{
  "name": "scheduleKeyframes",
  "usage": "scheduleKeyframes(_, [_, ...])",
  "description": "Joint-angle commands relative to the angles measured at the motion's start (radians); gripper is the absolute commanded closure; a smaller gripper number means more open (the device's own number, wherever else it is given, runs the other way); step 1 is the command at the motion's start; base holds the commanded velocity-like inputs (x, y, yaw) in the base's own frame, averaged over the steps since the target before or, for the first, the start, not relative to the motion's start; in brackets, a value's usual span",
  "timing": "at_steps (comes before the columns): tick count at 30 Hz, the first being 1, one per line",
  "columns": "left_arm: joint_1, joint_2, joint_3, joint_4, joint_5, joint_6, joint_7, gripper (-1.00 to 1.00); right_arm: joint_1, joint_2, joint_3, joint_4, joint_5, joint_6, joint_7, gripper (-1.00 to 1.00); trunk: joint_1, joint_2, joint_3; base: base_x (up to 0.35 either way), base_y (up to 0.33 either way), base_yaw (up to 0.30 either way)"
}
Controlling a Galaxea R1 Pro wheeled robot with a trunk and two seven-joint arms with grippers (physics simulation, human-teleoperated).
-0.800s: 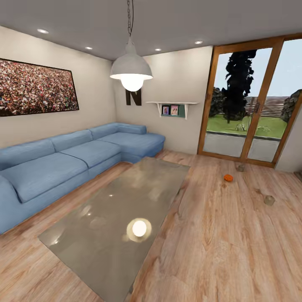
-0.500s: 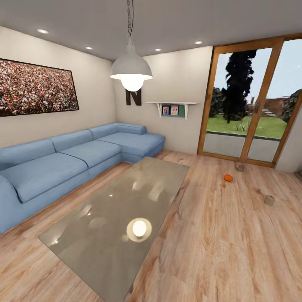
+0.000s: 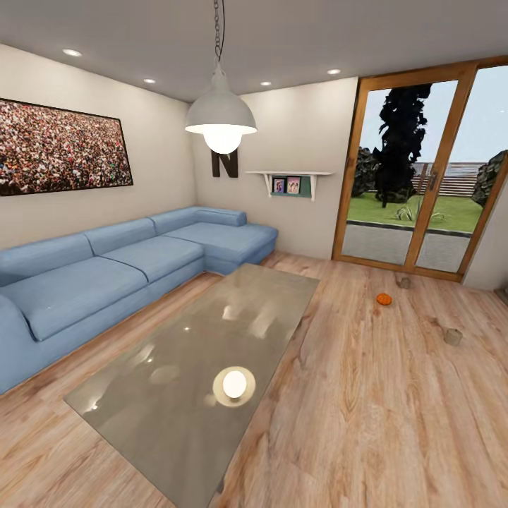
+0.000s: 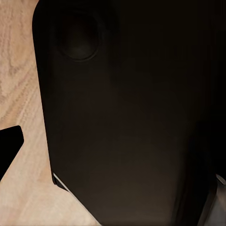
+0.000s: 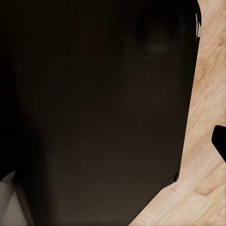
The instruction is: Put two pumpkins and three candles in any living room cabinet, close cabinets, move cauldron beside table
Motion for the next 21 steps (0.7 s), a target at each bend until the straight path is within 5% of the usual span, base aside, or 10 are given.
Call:
scheduleKeyframes(1, [0.000,0.000,0.000,0.000,0.000,0.000,0.000,-1.00,0.000,0.000,-0.001,0.000,-0.002,0.000,0.000,-1.00,0.000,0.000,0.000,0.000,0.000,0.000])
scheduleKeyframes(21, [0.000,0.000,0.000,0.000,0.001,-0.001,0.000,-1.00,0.000,-0.004,-0.007,0.001,-0.010,-0.001,0.000,-1.00,0.000,0.000,0.000,-0.014,0.000,0.000])
